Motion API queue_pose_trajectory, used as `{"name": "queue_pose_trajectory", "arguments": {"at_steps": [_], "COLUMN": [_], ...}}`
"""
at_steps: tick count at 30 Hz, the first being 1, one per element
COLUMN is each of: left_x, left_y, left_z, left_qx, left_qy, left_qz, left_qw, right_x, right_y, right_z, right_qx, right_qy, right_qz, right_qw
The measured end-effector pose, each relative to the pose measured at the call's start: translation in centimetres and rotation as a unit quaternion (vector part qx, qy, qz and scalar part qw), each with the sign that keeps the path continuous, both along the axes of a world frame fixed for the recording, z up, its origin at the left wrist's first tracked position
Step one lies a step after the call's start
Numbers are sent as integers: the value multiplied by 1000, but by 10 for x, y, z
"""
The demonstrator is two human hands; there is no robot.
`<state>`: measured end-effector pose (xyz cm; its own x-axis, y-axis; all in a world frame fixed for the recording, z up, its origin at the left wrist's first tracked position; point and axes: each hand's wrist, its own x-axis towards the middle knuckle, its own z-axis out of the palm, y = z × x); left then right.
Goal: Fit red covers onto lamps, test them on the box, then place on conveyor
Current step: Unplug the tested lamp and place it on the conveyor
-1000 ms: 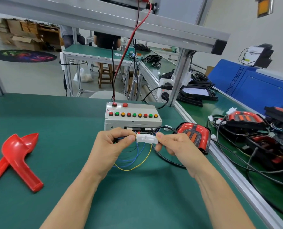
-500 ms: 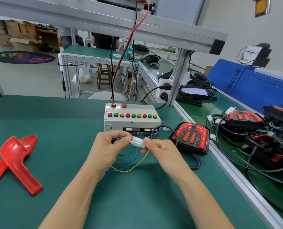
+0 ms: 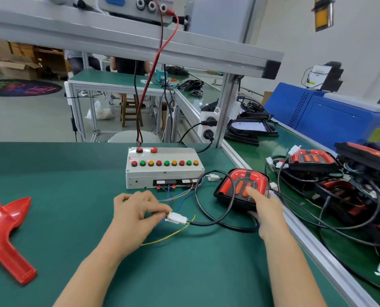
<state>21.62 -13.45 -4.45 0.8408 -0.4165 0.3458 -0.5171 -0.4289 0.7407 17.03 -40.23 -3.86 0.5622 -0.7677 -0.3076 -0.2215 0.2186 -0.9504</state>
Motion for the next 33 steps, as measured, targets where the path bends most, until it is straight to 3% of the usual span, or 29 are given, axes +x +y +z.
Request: {"name": "queue_pose_trajectory", "arguments": {"at_steps": [3,6,12,16,21,27,29,32,33], "left_x": [-1,2,5,9,5,4,1,1,6], "left_y": [3,10,13,15,0,9,12,14,15], "left_z": [2,3,3,5,6,10,14,25,27], "left_qx": [15,37,143,179,206,184,136,-24,-64], "left_qy": [17,23,-36,-60,-103,-33,13,111,109], "left_qz": [-26,-21,-13,32,16,-14,-21,-32,-6], "left_qw": [999,999,989,982,973,982,990,993,992], "right_x": [-1,-3,-18,-27,-19,-4,-1,3,3], "right_y": [-8,-14,-25,-27,-12,11,17,21,21], "right_z": [-1,1,10,15,17,2,-6,-16,-18], "right_qx": [50,96,158,184,161,101,107,112,111], "right_qy": [-22,-104,-311,-378,-325,-194,-181,-200,-210], "right_qz": [12,-20,-71,-94,40,134,118,84,77], "right_qw": [998,990,934,902,931,967,971,970,968]}}
